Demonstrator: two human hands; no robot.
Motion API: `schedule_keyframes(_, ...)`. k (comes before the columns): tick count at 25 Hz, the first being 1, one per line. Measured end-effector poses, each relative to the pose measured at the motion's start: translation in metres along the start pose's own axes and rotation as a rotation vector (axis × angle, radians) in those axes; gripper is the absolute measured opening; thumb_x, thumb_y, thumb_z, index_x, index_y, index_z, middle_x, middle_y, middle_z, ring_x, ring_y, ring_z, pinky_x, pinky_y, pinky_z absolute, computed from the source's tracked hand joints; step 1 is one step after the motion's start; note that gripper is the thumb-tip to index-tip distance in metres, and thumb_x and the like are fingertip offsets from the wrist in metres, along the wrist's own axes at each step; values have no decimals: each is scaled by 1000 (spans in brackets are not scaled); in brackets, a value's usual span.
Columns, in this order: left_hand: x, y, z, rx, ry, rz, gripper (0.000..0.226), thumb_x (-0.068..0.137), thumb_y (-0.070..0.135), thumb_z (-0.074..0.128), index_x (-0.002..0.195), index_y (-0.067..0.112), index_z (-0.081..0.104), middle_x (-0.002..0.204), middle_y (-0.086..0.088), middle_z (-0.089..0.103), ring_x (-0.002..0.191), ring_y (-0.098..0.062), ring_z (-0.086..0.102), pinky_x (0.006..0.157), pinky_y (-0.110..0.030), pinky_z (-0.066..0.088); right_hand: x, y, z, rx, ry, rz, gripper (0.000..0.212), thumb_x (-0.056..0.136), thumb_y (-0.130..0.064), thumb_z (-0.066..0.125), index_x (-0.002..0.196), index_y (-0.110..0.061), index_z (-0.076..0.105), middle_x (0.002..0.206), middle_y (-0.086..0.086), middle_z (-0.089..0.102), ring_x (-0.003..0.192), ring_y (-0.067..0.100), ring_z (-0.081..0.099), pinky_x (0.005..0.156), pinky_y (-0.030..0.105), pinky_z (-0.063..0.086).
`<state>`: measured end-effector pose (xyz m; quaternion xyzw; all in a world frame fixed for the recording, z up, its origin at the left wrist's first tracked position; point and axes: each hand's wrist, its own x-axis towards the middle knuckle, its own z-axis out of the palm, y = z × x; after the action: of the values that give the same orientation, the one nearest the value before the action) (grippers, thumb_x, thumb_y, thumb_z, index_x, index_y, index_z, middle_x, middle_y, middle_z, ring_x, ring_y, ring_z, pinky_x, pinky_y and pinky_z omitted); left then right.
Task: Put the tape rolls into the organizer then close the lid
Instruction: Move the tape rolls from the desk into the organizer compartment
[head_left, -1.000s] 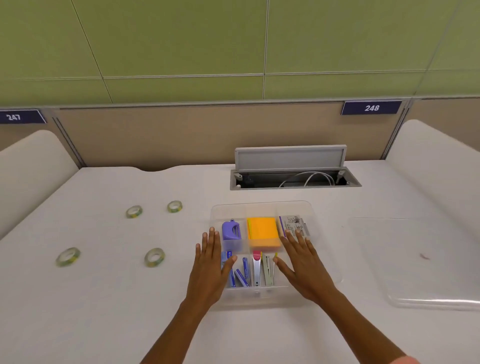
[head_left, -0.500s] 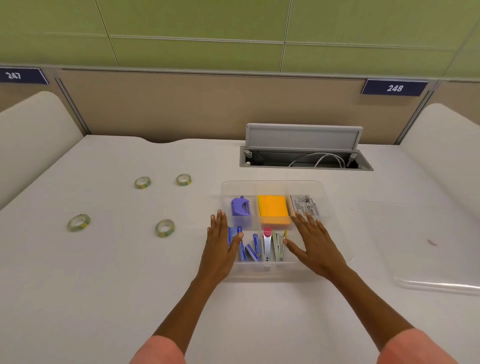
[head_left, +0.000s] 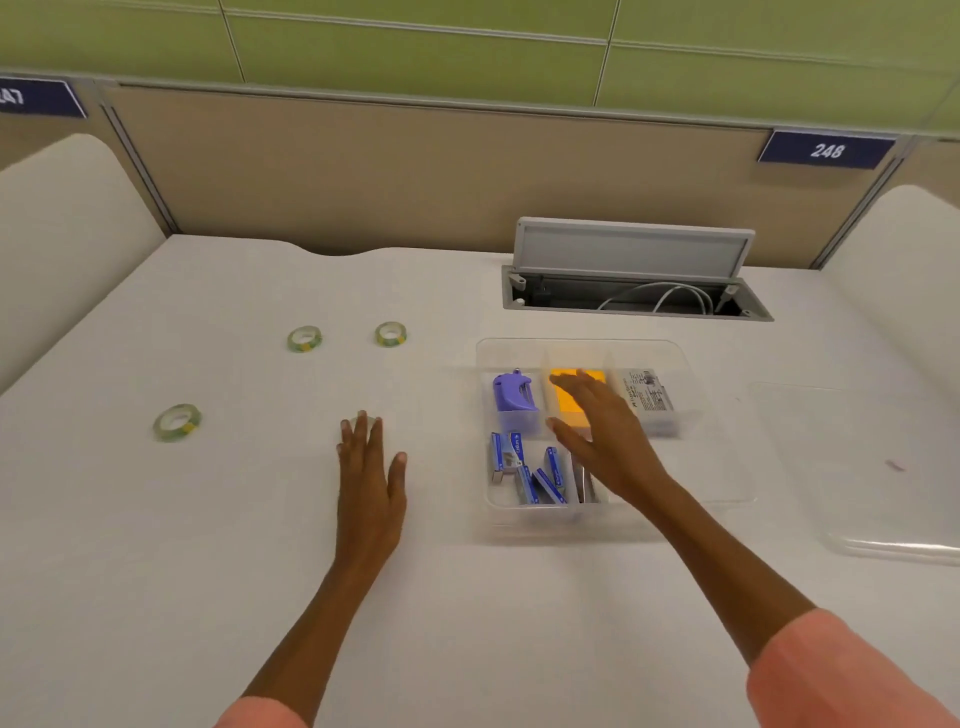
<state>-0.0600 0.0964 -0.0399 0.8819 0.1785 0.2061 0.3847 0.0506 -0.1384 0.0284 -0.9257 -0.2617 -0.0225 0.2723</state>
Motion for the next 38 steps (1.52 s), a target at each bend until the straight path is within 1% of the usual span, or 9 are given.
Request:
schedule_keyframes(3,17,-41,-17,138,70,-42,42,93,8,38,135,3,33,152,-18,20,143,-28,4,118,-45,9,18,-42,27,93,-18,-39,45,88,-24,57,131,-19,45,142,6,46,132,22,38,109,38,32)
schedule_keyframes(7,26,-78,-27,305,-8,-54,41,94,9,35,133,-2,36,150,-24,20,142,-35,11,117,-46,10,38,-84,70,159,-30,-114,32,87,-12,57,119,-15,57,127,10,58,118,24,52,100,37,42)
schedule_keyframes(12,24,-77,-26,364,-34,-45,49,91,21,22,134,1,37,148,-22,30,139,-32,25,116,-40,11,55,-114,125,51,-272,-100,38,87,-15,55,124,-20,51,140,11,43,127,26,42,102,38,37)
schedule_keyframes(17,23,-78,-28,379,-18,-41,52,92,24,16,134,2,37,147,-21,32,138,-31,28,115,-38,12,63,-125,153,-80,-331,-112,40,87,-20,56,127,-21,50,142,13,41,125,31,40,104,43,36)
schedule_keyframes(24,23,-78,-28,376,-36,-46,47,92,20,23,134,2,37,147,-21,32,139,-31,27,115,-37,12,62,-131,154,-40,-243,-35,28,82,-21,65,104,-6,62,124,12,54,108,29,52,89,40,48)
schedule_keyframes(30,26,-74,-29,364,-78,-80,45,95,19,23,136,1,33,150,-22,25,141,-33,19,117,-41,6,56,-119,122,76,-135,-3,24,79,-21,69,98,-8,64,116,10,60,103,25,54,86,32,43)
schedule_keyframes(33,31,-44,-25,247,-95,-166,43,97,18,27,138,4,27,152,-22,17,143,-33,7,118,-43,0,49,-107,89,197,-5,39,23,73,-20,74,93,-10,68,111,7,63,92,19,57,79,29,45)
schedule_keyframes(35,31,-10,-17,127,-90,-119,45,97,20,27,140,8,24,154,-18,13,144,-28,3,117,-38,-2,38,-93,63,277,75,78,23,70,-19,78,91,-12,70,110,6,65,85,14,57,75,29,49)
schedule_keyframes(38,32,47,4,-7,-132,-14,47,97,26,28,142,16,21,156,-6,7,144,-19,-2,116,-33,-1,19,-53,19,310,173,114,19,67,-16,80,84,-13,72,106,6,66,71,17,59,64,18,48)
